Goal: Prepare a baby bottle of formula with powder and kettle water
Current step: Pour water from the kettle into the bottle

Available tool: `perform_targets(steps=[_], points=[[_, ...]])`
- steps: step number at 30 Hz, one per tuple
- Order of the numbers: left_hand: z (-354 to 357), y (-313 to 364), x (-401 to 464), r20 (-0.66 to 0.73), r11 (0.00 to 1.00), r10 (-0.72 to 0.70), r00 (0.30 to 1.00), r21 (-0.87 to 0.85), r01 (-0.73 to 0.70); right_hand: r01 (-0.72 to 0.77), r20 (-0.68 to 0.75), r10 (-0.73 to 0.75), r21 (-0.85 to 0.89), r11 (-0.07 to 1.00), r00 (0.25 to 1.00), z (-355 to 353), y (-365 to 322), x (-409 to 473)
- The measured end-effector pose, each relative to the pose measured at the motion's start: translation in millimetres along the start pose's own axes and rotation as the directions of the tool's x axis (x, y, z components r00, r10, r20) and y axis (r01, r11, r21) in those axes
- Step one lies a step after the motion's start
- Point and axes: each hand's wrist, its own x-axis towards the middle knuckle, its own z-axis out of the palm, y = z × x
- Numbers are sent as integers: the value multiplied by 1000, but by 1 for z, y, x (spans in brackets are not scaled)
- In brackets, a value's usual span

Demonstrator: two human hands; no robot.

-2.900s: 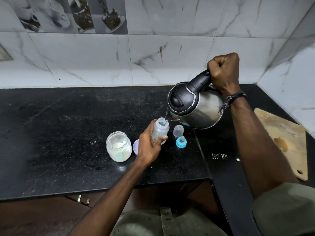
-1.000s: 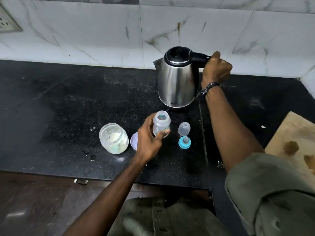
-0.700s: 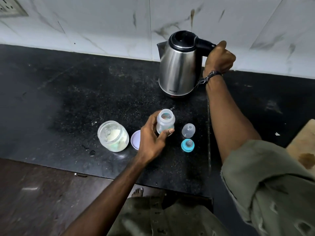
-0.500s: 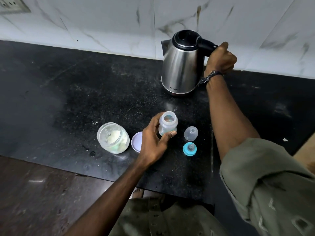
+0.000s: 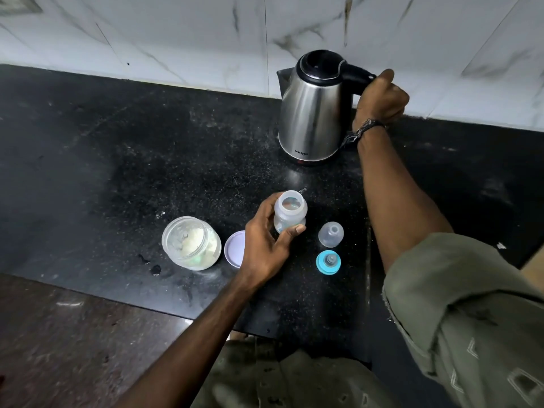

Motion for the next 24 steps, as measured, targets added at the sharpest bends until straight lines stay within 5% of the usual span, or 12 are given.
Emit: perform_targets(steps=[13, 18, 24], points=[[-7, 15, -9, 26, 999, 30, 999, -37, -29, 112, 43, -110, -61, 992, 993, -22, 7, -6], [-14, 19, -15, 55, 998, 61, 997, -16, -60, 144, -106, -137, 65, 987, 985, -53, 12, -18], [-25, 20, -22, 76, 999, 46, 996, -12, -45, 268, -98, -253, 189, 945, 962, -110, 14, -61]])
